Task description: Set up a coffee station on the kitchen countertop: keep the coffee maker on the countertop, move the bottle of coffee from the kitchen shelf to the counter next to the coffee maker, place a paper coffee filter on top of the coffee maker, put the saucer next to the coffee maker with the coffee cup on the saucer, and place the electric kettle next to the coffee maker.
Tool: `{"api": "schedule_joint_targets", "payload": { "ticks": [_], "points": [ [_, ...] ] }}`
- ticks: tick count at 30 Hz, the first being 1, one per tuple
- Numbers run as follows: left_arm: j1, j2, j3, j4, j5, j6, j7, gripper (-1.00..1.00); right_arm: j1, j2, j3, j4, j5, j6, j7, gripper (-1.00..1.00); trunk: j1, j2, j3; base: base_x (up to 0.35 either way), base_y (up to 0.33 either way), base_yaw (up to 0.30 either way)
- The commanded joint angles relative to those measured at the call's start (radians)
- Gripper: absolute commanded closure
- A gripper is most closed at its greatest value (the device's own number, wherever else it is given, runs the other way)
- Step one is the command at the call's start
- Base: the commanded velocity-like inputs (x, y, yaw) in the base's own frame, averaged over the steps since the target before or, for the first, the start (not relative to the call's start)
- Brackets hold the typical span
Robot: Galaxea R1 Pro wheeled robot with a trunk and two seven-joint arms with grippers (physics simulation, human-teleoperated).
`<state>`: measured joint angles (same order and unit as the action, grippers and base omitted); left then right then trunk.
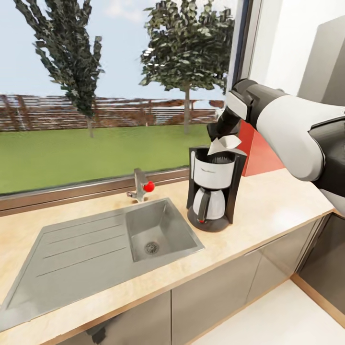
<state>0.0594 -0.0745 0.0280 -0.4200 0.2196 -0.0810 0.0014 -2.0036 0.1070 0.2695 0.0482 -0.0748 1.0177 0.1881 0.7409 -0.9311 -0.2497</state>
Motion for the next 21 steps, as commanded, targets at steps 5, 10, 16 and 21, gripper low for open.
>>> {"api": "schedule_joint_targets", "payload": {
  "ticks": [5, 10, 16, 21],
  "points": [
    [0.000, -0.001, 0.003, -0.002, 0.003, -0.001, 0.000, -1.00, 0.000, 0.000, 0.009, 0.002, -0.010, 0.001, 0.002, 1.00, 0.000, -0.001, -0.001, 0.060, -0.001, 0.000],
    [0.000, -0.001, 0.003, -0.002, 0.003, 0.000, 0.000, -1.00, 0.000, 0.000, 0.008, 0.002, -0.010, 0.000, 0.002, 1.00, 0.000, -0.001, -0.001, 0.008, 0.000, 0.000],
    [0.000, -0.001, 0.003, -0.002, 0.003, 0.000, 0.000, -1.00, 0.000, 0.000, 0.008, 0.002, -0.010, 0.000, 0.002, 1.00, 0.000, -0.001, -0.001, 0.002, 0.000, 0.000],
    [0.000, -0.001, 0.003, -0.002, 0.004, 0.000, 0.000, -1.00, 0.001, 0.000, 0.009, 0.002, -0.008, 0.001, 0.002, 1.00, 0.000, -0.001, -0.001, 0.089, 0.000, 0.000]
  ]
}}
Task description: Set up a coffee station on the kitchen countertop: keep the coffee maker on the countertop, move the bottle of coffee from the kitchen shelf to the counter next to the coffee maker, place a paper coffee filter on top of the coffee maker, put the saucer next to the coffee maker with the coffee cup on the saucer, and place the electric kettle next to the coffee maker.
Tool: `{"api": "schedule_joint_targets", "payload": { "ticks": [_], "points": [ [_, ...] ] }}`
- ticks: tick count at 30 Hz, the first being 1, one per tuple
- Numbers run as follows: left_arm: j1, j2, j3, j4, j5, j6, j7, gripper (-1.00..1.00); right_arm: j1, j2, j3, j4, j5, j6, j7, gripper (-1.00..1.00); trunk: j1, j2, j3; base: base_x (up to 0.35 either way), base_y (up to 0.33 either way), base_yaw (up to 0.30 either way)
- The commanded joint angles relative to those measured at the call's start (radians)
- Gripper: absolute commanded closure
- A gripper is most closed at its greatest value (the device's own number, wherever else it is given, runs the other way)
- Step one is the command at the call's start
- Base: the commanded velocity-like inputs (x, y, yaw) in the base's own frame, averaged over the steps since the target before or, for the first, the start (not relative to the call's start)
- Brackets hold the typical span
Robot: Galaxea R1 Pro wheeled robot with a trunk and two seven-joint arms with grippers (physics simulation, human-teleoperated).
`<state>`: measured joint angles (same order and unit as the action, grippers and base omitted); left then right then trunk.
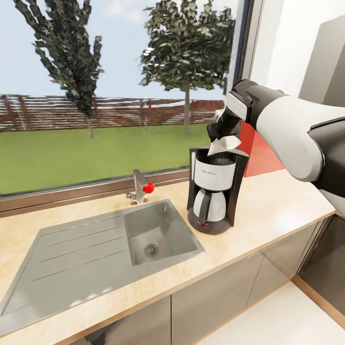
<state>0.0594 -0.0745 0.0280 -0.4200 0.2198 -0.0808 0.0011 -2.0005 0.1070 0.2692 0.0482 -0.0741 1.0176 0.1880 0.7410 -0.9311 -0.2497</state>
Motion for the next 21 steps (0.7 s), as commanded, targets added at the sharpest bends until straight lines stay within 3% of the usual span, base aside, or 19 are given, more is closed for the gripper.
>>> {"api": "schedule_joint_targets", "payload": {
  "ticks": [1, 21],
  "points": [
    [0.000, -0.001, 0.003, -0.002, 0.004, -0.001, 0.000, -1.00, -0.002, 0.000, 0.009, 0.002, -0.009, 0.001, 0.002, 1.00, 0.000, -0.001, -0.001, 0.060, 0.000, 0.000],
    [0.000, -0.001, 0.003, -0.002, 0.003, -0.001, 0.000, -1.00, 0.006, 0.000, 0.010, 0.002, -0.009, 0.001, 0.002, 1.00, 0.000, -0.001, -0.001, 0.031, 0.000, 0.000]
  ]
}}
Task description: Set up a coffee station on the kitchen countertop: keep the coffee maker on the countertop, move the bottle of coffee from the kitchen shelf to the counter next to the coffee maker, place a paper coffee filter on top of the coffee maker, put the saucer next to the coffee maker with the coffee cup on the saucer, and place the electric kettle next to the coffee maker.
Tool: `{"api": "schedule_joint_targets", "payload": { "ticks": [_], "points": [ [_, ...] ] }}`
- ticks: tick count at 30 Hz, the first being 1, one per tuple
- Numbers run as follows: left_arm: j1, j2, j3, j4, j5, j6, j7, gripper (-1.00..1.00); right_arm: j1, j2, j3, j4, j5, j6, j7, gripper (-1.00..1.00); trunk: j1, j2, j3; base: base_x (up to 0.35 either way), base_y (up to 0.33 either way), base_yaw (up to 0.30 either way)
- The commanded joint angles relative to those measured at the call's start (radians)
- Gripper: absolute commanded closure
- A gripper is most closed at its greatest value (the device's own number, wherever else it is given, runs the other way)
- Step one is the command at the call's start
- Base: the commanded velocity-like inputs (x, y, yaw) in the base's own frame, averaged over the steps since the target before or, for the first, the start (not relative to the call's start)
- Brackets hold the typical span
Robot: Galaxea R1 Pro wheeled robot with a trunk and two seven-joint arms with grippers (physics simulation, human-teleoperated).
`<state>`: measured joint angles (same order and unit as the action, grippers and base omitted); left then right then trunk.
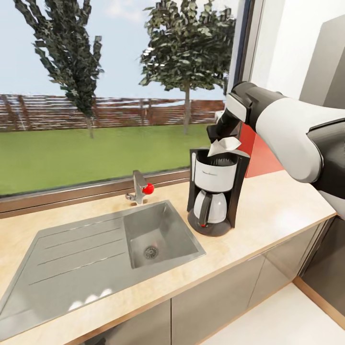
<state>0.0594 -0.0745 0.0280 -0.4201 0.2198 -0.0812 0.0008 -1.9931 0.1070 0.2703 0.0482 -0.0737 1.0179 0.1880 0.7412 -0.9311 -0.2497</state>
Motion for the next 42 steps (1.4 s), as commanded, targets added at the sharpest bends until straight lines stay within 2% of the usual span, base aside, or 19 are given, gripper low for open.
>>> {"api": "schedule_joint_targets", "payload": {
  "ticks": [1, 24, 42],
  "points": [
    [0.000, -0.001, 0.003, -0.002, 0.003, 0.000, 0.000, -1.00, -0.002, 0.000, 0.009, 0.002, -0.009, 0.000, 0.002, 1.00, 0.000, -0.001, -0.001, 0.008, 0.000, 0.000],
    [0.000, -0.001, 0.003, -0.002, 0.003, 0.000, 0.000, -1.00, 0.016, 0.000, 0.011, 0.003, -0.008, -0.002, 0.002, 1.00, 0.000, -0.001, -0.001, 0.037, 0.000, 0.000],
    [0.000, -0.001, 0.003, -0.002, 0.003, -0.001, -0.001, -1.00, 0.020, 0.001, 0.012, 0.002, -0.008, -0.002, 0.002, 1.00, 0.000, -0.001, -0.016, 0.001, 0.000, 0.000]
  ]
}}
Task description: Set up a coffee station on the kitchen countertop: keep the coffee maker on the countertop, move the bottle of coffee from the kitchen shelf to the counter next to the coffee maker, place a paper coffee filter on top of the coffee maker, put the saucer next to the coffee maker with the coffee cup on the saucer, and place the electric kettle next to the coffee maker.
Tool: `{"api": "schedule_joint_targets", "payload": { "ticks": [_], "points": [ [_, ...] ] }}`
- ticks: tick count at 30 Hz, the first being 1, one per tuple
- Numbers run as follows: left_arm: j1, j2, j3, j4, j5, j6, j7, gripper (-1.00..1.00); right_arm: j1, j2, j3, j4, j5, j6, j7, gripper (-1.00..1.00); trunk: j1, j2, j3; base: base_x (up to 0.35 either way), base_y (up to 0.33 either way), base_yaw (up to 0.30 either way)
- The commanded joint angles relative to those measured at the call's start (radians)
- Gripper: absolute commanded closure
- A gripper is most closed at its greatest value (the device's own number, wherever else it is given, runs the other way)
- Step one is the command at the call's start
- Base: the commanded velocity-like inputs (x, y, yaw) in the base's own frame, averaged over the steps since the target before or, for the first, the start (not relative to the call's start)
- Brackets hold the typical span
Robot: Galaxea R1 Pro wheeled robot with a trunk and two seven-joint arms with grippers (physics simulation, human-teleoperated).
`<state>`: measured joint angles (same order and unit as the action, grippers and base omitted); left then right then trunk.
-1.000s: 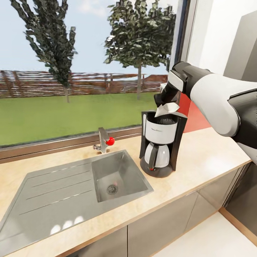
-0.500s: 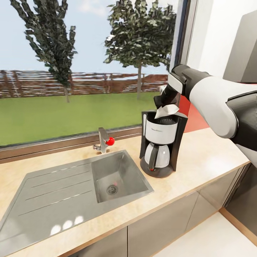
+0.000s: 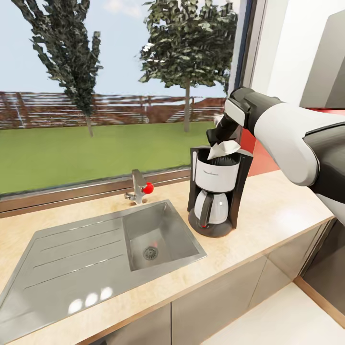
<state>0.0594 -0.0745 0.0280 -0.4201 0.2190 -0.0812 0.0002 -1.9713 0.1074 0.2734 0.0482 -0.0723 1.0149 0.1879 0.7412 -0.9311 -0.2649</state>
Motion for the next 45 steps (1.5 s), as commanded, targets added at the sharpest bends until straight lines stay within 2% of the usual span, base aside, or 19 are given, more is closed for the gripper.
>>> {"api": "schedule_joint_targets", "payload": {
  "ticks": [1, 37, 38, 45],
  "points": [
    [0.000, -0.001, 0.003, -0.002, 0.003, 0.000, 0.000, -1.00, -0.002, 0.001, 0.009, 0.002, -0.009, 0.001, 0.002, 1.00, 0.000, -0.001, -0.001, 0.000, 0.000, 0.000],
    [0.000, -0.001, 0.003, -0.002, 0.003, -0.001, 0.000, -1.00, -0.001, 0.001, 0.009, 0.002, -0.009, 0.001, 0.002, 1.00, 0.000, -0.001, -0.002, 0.000, 0.000, 0.000],
    [0.000, -0.001, 0.003, -0.002, 0.003, -0.001, 0.000, -1.00, -0.001, 0.001, 0.009, 0.002, -0.009, 0.001, 0.002, -1.00, 0.000, -0.001, -0.002, 0.000, 0.000, 0.000],
    [0.000, -0.001, 0.003, -0.002, 0.003, -0.001, -0.002, -1.00, -0.001, 0.001, 0.009, 0.002, -0.009, 0.001, 0.002, -1.00, 0.000, -0.001, -0.002, 0.000, 0.000, 0.000]
  ]
}}
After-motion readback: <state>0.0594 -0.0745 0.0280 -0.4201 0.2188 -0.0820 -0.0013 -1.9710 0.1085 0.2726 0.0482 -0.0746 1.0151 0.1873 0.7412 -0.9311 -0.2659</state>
